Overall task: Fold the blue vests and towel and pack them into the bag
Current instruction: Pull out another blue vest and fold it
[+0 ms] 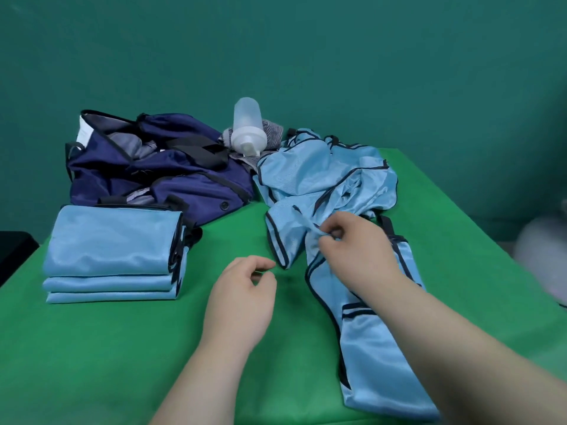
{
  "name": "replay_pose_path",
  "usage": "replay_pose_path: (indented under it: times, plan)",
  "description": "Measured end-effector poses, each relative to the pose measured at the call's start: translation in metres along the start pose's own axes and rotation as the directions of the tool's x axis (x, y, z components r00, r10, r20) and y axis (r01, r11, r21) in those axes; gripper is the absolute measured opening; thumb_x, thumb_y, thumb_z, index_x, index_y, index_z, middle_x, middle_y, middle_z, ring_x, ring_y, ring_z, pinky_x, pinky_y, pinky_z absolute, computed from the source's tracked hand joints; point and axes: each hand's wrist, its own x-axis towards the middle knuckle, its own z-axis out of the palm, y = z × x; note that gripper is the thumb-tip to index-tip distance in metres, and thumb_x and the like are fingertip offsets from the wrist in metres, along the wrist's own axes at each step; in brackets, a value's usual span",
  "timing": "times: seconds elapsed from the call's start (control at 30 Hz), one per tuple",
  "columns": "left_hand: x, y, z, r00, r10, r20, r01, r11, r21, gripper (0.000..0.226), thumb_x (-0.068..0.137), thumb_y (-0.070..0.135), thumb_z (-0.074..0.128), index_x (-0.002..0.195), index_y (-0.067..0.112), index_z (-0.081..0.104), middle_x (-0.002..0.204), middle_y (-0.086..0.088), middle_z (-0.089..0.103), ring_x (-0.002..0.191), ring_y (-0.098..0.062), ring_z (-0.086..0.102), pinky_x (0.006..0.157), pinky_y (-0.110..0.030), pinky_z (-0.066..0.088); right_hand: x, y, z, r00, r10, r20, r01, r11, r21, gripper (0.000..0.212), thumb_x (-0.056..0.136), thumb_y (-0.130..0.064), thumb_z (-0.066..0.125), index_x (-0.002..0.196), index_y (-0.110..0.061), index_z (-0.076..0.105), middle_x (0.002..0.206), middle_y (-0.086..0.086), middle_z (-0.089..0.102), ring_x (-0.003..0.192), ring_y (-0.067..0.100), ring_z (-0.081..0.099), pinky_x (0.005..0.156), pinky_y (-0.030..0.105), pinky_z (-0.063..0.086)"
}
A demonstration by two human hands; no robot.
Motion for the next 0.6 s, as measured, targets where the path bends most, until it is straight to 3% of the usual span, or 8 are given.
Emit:
replay_pose_path:
  times: [0.1,0.17,0.23,0.4,0.6]
  plan:
    - [-0.008,0.006,0.018,0.994,0.079,0.074,-0.08,0.997,0.01,0.017,0.092,0.021,0.06,0.096,0.036,0.067,0.101,0.022,0.061,0.092,0.009,0.054,0.072,-0.008,0.038,-0.018,0.034,-0.022,0.988,0.138,-0.067,-0.127,0.981,0.146,0.016,0.083,-0.017,0.058,0.09,-0.031,0.062,0.079,-0.01,0.066,0.062,0.005,0.057,0.053,0.022,0.039]
    - [-0.013,0.009,0.03,0.988,0.099,0.115,-0.1,0.995,0.009,0.017,0.092,0.022,0.061,0.095,0.037,0.067,0.102,0.023,0.061,0.091,0.003,0.057,0.077,-0.02,0.041,-0.029,0.055,-0.029,0.976,0.201,-0.081,-0.183,0.965,0.189,0.024,0.084,-0.016,0.057,0.1,-0.034,0.061,0.082,-0.011,0.065,0.061,0.008,0.056,0.055,0.026,0.039]
    - [-0.018,0.012,0.042,0.98,0.123,0.155,-0.128,0.992,0.021,0.018,0.093,0.022,0.06,0.092,0.039,0.065,0.101,0.025,0.06,0.092,0.003,0.057,0.08,-0.022,0.043,-0.035,0.073,-0.033,0.965,0.247,-0.085,-0.224,0.95,0.216,0.03,0.085,-0.014,0.056,0.107,-0.034,0.06,0.078,-0.009,0.064,0.059,0.013,0.054,0.056,0.028,0.04]
    - [-0.027,0.02,0.063,0.957,0.17,0.235,-0.184,0.982,0.04,0.018,0.093,0.023,0.062,0.09,0.039,0.067,0.097,0.029,0.059,0.096,0.011,0.053,0.078,-0.012,0.039,-0.033,0.105,-0.045,0.955,0.289,-0.067,-0.28,0.953,0.119,0.037,0.086,-0.018,0.055,0.12,-0.033,0.055,0.076,-0.002,0.063,0.068,0.015,0.059,0.061,0.032,0.048]
    - [-0.005,0.036,0.075,0.943,0.209,0.257,-0.24,0.966,0.093,0.016,0.094,0.025,0.061,0.095,0.04,0.067,0.1,0.029,0.059,0.098,0.014,0.05,0.076,-0.003,0.035,-0.016,0.124,-0.053,0.96,0.281,0.01,-0.281,0.959,0.02,0.05,0.087,-0.016,0.056,0.135,-0.029,0.05,0.077,-0.009,0.066,0.075,0.009,0.06,0.072,0.035,0.053]
